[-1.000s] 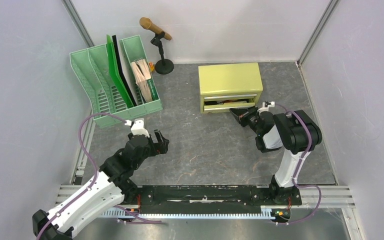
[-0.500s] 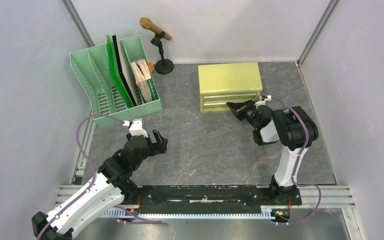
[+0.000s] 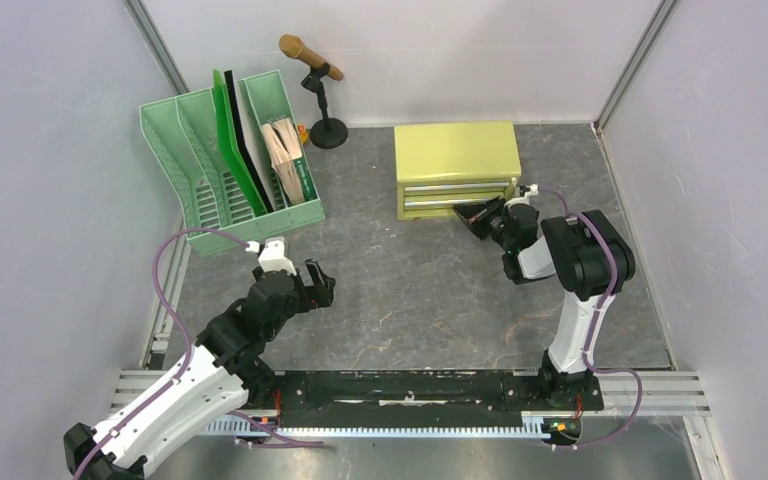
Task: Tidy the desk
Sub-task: Close the drawer in the storage box, then reset both arms
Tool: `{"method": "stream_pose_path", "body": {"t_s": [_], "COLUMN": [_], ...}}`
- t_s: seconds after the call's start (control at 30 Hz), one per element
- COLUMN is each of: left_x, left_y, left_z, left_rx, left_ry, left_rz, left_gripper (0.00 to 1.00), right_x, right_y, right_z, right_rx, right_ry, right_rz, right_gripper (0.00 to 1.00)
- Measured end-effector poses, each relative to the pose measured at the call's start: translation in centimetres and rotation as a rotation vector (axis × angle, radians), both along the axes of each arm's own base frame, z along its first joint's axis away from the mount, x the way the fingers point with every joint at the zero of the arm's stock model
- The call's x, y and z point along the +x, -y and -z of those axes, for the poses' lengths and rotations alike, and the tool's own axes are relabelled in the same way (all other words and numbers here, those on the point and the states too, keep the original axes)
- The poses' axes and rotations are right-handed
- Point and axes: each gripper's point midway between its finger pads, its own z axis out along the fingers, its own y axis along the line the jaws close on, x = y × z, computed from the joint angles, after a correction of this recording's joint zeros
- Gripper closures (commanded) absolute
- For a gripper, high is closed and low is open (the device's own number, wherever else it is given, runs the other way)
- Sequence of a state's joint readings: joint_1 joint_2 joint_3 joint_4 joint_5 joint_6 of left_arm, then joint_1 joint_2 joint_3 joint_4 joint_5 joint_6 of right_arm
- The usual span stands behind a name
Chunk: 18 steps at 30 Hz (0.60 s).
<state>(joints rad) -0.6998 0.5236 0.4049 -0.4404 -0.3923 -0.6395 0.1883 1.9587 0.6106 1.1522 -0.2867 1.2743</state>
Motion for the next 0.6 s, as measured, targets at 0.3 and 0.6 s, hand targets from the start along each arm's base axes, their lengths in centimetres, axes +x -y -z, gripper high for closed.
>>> {"method": "stream_pose_path", "body": {"t_s": [0.3, 0.6], "left_x": [0.0, -0.2], "left_y": [0.0, -0.2], "left_z": [0.0, 0.3], "left_rx": [0.0, 0.009], "left_ry": [0.0, -0.014], "left_rz": [0.0, 0.0], "left_gripper": [0.0, 0.0], "right_x": [-1.7, -4.9], "right_y": [1.0, 1.8], "right_z": [2.5, -2.0], "right_rx": [-0.14, -0.337], "right_ry": [-0.079, 0.023], "right_rz": [-0.001, -0.085], "right_gripper": [0.91, 0.37]}}
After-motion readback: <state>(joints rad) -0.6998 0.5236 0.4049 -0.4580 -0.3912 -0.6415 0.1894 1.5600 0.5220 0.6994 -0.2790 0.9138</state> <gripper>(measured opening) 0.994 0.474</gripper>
